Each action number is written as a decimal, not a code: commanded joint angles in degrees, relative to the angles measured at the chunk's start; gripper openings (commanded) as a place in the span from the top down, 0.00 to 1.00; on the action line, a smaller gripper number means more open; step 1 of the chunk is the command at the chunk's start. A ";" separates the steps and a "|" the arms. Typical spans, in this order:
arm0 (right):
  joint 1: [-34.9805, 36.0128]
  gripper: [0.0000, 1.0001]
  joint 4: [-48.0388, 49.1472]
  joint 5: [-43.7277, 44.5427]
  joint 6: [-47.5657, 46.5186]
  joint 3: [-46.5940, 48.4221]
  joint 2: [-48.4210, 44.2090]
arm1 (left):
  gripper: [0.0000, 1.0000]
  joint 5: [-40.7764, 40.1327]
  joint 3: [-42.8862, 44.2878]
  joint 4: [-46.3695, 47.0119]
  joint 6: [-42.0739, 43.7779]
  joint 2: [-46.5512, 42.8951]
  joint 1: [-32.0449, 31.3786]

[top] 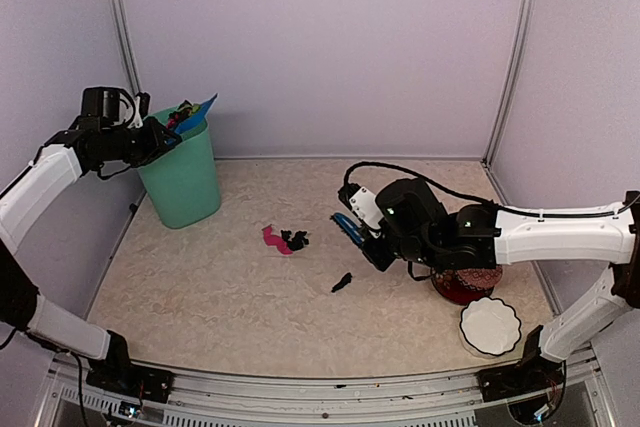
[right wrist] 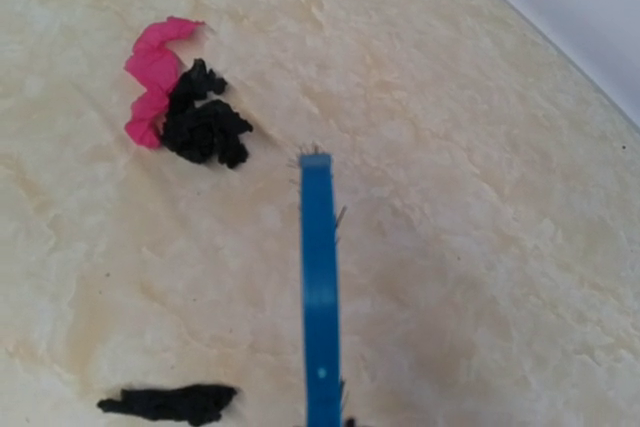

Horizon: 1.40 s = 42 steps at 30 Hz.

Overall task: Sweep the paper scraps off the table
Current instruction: Dump the paper scraps in the dustpan into the trash bin.

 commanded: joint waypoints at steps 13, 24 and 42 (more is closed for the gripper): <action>-0.25 1.00 0.25 0.71 3.17 -1.39 -2.91 | 1.00 28.00 -10.78 38.76 -39.68 0.53 12.32; -0.21 1.00 0.73 0.41 3.73 -1.73 -2.80 | 1.00 24.50 -21.31 75.00 -74.07 2.94 12.65; -0.33 1.00 3.68 -0.94 3.56 0.77 -2.89 | 1.00 21.67 -22.11 80.63 -78.63 1.55 10.99</action>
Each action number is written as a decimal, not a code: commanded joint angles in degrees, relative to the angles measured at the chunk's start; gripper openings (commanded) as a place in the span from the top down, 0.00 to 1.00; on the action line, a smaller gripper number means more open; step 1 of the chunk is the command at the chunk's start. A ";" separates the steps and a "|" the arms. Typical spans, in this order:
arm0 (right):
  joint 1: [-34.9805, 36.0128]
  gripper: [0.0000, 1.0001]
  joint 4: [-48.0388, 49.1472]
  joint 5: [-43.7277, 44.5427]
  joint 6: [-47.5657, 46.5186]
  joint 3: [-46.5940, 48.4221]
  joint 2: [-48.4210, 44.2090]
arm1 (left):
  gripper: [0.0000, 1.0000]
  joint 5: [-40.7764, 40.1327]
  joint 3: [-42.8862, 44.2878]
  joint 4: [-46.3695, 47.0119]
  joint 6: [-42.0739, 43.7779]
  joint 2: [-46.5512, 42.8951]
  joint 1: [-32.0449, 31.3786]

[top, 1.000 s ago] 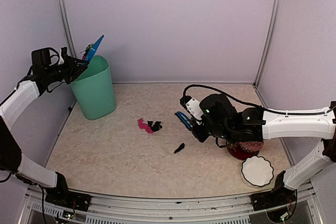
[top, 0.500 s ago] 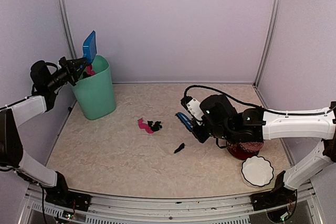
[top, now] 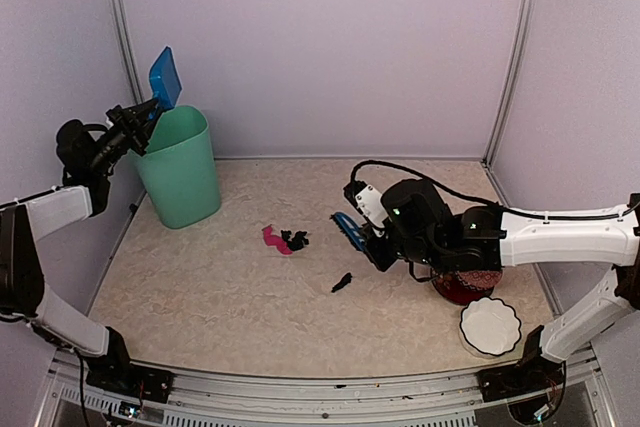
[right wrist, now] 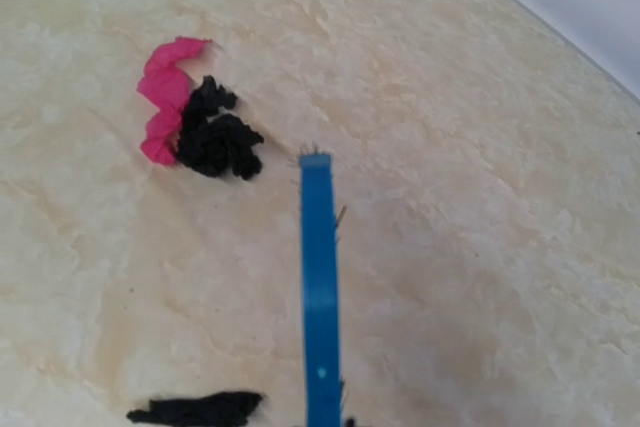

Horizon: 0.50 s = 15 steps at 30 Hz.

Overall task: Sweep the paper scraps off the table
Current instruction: Dump the paper scraps in the dustpan into the trash bin.

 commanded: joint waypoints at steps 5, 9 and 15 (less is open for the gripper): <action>-1.05 1.00 7.17 -0.33 -6.36 3.42 -0.53 | 1.00 4.59 2.90 -4.95 8.33 -4.95 -0.55; -2.73 1.00 11.68 -3.58 -13.72 4.76 1.55 | 1.00 7.67 3.75 -13.90 17.57 -7.80 -0.65; -5.92 1.00 17.69 -12.02 -27.82 8.14 7.84 | 1.00 9.76 4.31 -29.17 33.91 -13.00 -0.77</action>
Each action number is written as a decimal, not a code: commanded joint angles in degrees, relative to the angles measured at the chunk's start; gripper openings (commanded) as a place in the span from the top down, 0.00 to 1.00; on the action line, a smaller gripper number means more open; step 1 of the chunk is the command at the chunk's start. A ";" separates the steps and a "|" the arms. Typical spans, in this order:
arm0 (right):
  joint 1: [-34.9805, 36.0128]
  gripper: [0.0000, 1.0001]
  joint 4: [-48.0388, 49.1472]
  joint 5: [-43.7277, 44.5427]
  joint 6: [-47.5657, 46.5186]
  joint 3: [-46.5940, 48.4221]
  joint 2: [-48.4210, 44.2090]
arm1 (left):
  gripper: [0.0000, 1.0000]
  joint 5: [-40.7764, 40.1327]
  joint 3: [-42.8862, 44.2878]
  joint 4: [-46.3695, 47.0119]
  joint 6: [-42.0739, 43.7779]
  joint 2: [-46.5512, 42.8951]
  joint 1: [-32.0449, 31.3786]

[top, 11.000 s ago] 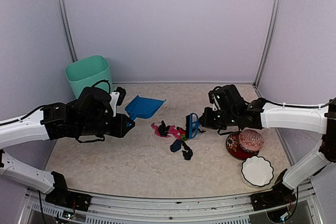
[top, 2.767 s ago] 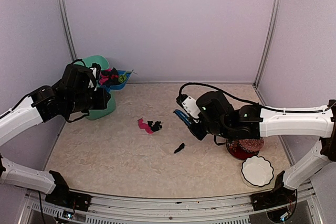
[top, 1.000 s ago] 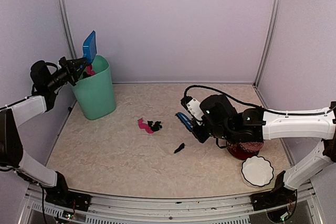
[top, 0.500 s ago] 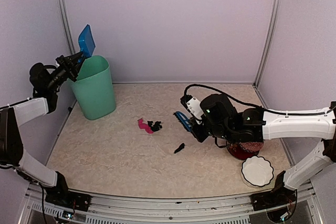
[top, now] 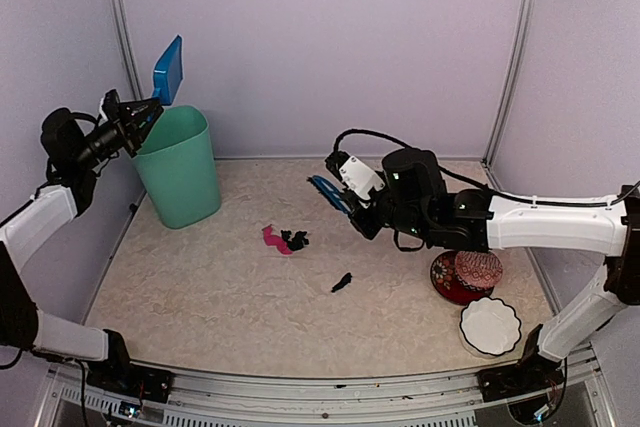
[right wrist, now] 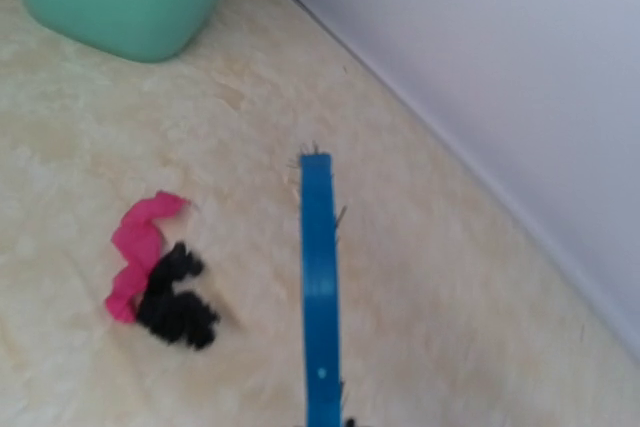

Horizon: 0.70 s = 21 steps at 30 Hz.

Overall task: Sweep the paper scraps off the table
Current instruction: Dump the paper scraps in the dustpan into the trash bin, then sweep the paper scraps at the center of the board.

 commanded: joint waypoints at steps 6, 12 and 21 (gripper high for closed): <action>-4.55 1.00 7.93 -12.30 -25.65 8.07 12.87 | 1.00 0.96 4.96 -35.28 33.64 -9.00 -1.16; -5.77 1.00 6.79 -15.05 -35.37 16.21 22.99 | 1.00 -7.79 7.43 -52.39 48.40 -13.67 -5.42; -6.16 1.00 3.76 -15.86 -46.29 28.43 37.74 | 1.00 -25.88 9.28 -65.60 58.31 -17.45 -16.45</action>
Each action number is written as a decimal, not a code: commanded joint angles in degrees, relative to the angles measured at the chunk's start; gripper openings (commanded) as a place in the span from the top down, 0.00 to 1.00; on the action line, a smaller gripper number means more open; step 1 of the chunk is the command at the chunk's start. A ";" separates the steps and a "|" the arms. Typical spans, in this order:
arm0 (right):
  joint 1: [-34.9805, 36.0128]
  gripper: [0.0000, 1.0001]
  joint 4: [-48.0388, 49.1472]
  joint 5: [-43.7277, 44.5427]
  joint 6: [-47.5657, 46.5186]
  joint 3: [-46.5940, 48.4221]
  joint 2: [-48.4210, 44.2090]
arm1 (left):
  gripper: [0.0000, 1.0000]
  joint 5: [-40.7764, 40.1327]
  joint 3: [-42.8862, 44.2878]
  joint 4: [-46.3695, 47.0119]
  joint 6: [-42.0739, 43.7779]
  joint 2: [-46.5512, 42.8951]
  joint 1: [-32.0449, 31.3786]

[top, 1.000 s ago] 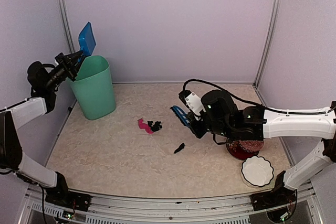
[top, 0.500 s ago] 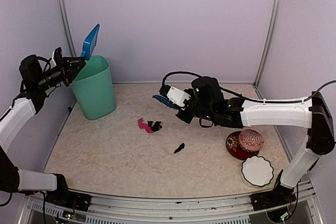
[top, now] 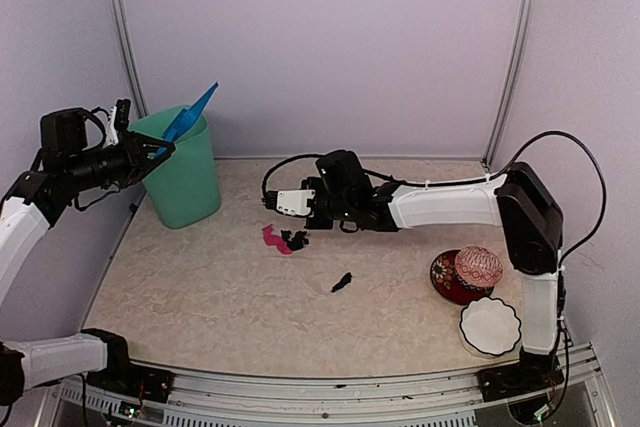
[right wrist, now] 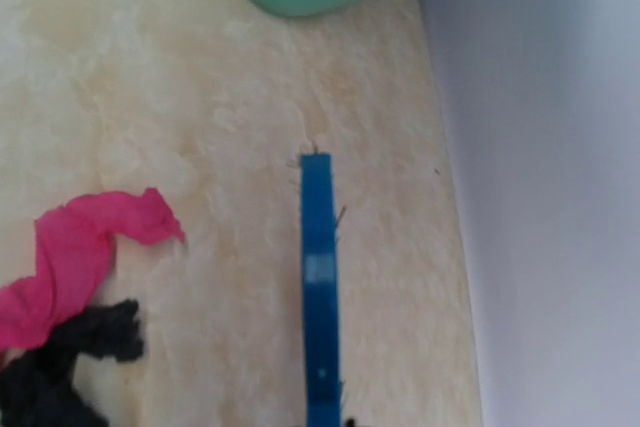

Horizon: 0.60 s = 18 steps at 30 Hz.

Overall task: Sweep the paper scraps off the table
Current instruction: Sweep the paper scraps at the center of the board.

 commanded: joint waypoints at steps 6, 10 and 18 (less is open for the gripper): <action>-0.21 1.00 1.21 -2.06 -12.62 5.61 10.42 | 1.00 -21.06 -0.13 -10.97 7.23 -3.33 -14.15; 0.34 1.00 1.35 -3.28 -14.28 6.14 12.81 | 1.00 -22.60 -2.13 -10.25 5.44 -4.19 -18.27; 2.11 1.00 -3.47 -6.45 -16.03 2.40 12.07 | 1.00 -28.53 -2.75 -11.49 4.48 -3.06 -26.27</action>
